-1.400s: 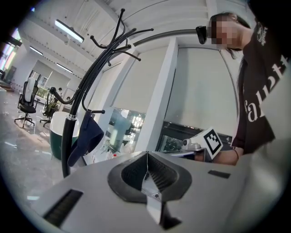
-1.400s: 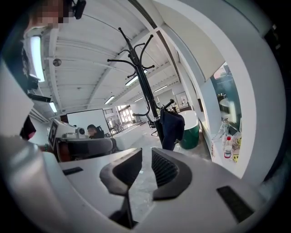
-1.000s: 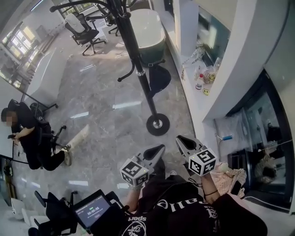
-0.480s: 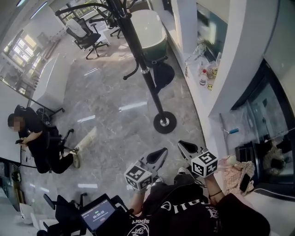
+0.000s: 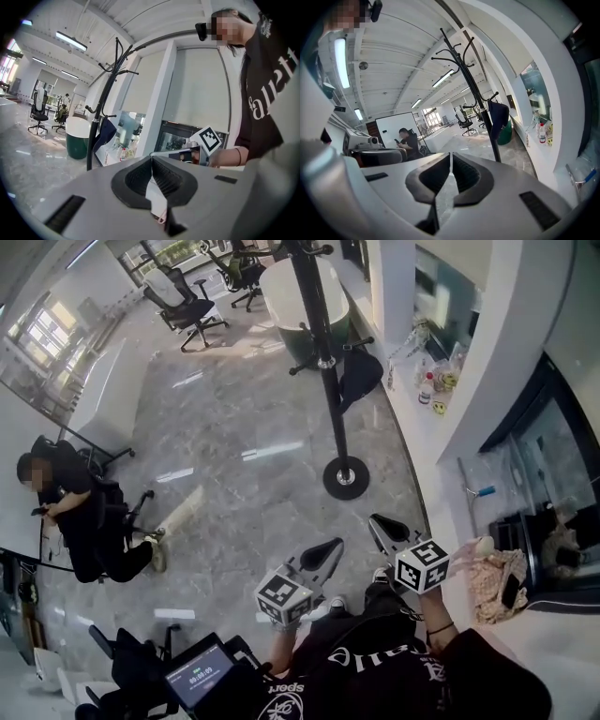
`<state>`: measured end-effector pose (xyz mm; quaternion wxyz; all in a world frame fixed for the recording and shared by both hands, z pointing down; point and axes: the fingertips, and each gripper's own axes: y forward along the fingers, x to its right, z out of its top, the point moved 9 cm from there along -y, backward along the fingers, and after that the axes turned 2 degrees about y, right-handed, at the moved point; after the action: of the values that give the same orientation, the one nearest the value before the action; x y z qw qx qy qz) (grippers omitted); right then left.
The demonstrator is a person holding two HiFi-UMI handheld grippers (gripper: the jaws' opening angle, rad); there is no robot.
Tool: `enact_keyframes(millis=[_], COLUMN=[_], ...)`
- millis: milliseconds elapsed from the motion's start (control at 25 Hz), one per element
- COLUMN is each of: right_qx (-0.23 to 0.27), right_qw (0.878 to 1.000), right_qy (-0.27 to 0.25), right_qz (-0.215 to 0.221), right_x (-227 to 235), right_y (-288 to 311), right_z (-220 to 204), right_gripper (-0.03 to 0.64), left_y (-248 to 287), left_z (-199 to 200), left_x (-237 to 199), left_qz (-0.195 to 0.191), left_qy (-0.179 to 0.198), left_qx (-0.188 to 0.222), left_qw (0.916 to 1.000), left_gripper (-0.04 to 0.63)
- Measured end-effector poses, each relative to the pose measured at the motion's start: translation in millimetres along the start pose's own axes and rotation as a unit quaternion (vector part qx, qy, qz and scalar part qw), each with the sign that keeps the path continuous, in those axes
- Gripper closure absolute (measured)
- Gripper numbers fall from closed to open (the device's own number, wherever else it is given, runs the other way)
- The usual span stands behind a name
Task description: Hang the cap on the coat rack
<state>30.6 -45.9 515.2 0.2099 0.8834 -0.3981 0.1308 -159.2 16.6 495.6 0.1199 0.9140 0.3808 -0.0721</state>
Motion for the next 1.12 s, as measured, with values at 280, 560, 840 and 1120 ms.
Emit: enact_keyframes(millis=[280,560,840,1120], right_qx=[0.031,0.015,0.024,0.030], right_qw=[0.999,0.999,0.999,0.999], right_qy=[0.015,0.013,-0.011,-0.027], right_qz=[-0.009,-0.032,-0.039,-0.023], right_x=[-82.4,-133.2,-145.4,-153.4], right_y=[-17.2,-45.8,-79.3,-127.8], right_z=[-38.8,-78.5,-78.9,-76.9], right_gripper=[0.586,0.586,0.585,0.586], left_y=[-81.1,-114.2,-117.7,-112.3], left_z=[-21.7,-42.6,-38.6,-29.4], left_x=[6.1,28.6,56.4,98.0], left_qz=[-0.021,-0.056,-0.063,-0.041], left_qy=[-0.012,-0.033,-0.019,-0.023], left_qx=[0.001,-0.005,0.020,0.040], left_qw=[0.9997,0.9979,0.9976,0.9981], left_gripper=[0.591,0.591,0.591,0.591])
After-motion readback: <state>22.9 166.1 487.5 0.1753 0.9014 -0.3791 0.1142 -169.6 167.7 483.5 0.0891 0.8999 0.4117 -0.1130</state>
